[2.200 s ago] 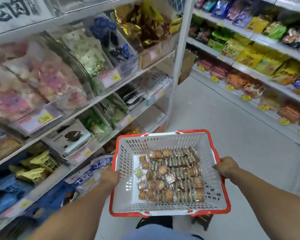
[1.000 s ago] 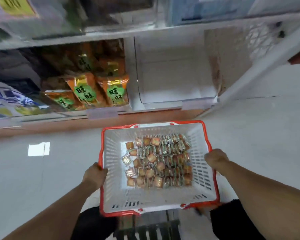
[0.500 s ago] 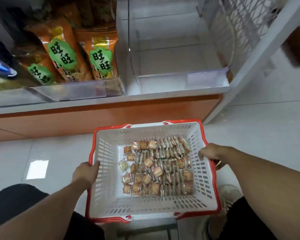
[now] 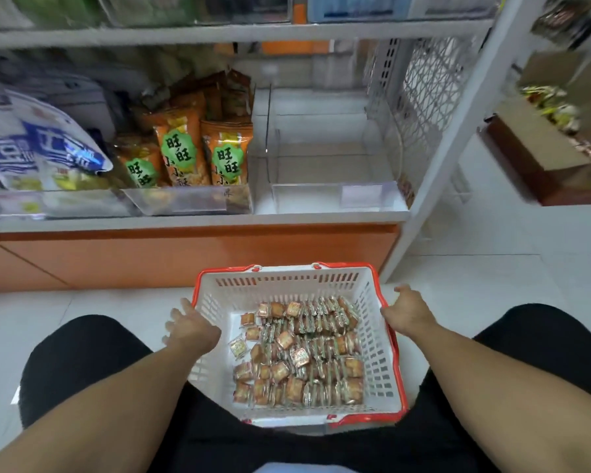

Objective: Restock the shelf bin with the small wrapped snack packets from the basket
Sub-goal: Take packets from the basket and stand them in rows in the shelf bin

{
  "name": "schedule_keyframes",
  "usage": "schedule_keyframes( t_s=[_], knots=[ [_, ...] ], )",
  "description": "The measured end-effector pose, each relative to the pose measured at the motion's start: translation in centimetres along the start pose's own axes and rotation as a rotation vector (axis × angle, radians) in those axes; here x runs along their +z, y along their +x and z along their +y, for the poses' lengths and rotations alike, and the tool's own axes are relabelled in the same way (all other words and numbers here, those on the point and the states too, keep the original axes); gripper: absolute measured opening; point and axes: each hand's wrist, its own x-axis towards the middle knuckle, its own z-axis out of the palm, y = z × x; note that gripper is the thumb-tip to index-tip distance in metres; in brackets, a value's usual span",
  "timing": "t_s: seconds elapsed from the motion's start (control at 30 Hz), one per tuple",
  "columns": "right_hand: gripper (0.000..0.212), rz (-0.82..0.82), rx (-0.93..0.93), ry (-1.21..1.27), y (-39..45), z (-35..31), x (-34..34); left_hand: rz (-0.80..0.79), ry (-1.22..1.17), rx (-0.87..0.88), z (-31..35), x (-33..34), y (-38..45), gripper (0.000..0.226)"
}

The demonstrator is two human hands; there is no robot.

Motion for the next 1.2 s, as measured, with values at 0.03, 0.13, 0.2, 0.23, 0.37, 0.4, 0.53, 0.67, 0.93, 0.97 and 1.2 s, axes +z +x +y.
schedule_keyframes(
  t_s=[0.03, 0.13, 0.2, 0.23, 0.37, 0.4, 0.53, 0.67, 0.93, 0.97, 1.2],
  knots=[
    [0.055, 0.083, -0.07, -0.01, -0.2, -0.8, -0.1, 0.037, 0.019, 0.103, 0.0, -0.8, -0.1, 0.083],
    [0.037, 0.103, -0.3, -0.064, -1.0, -3.5, 0.3, -0.054, 0.034, 0.311, 2.3, -2.7, -0.4, 0.062],
    [0.032, 0.002, -0.396, -0.125, -1.8, -4.7, 1.5, -0.182, 0.015, 0.379, 4.4, -3.0, -1.0, 0.053],
    [0.029, -0.05, -0.416, -0.153, -2.2, -5.2, 2.0, -0.227, 0.0, 0.42, 5.3, -2.7, -1.3, 0.05],
    [0.026, -0.192, -0.411, -0.234, -2.3, -6.9, 3.9, -0.334, -0.102, 0.54, 7.3, 1.0, -1.4, 0.053],
    [0.03, -0.195, -0.383, -0.242, -2.0, -7.4, 4.4, -0.368, -0.115, 0.549, 7.3, 2.0, -1.1, 0.058],
    [0.034, -0.173, -0.212, -0.199, 0.0, -9.2, 7.8, -0.457, -0.145, 0.506, 6.8, 4.9, 1.7, 0.072],
    [0.053, -0.171, -0.089, -0.136, 2.1, -9.3, 12.7, -0.481, -0.122, 0.411, 7.2, 7.7, 4.9, 0.072],
    [0.062, -0.061, -0.086, -0.279, 6.4, -6.5, 18.6, -0.372, -0.258, 0.316, 9.5, 13.7, 8.3, 0.072],
    [0.063, -0.052, -0.083, -0.279, 6.7, -6.3, 18.9, -0.351, -0.279, 0.311, 9.3, 14.1, 8.5, 0.07],
    [0.059, -0.053, -0.221, -0.335, 8.7, -5.2, 19.1, -0.367, -0.238, 0.39, 10.5, 14.6, 8.9, 0.06]
  ],
)
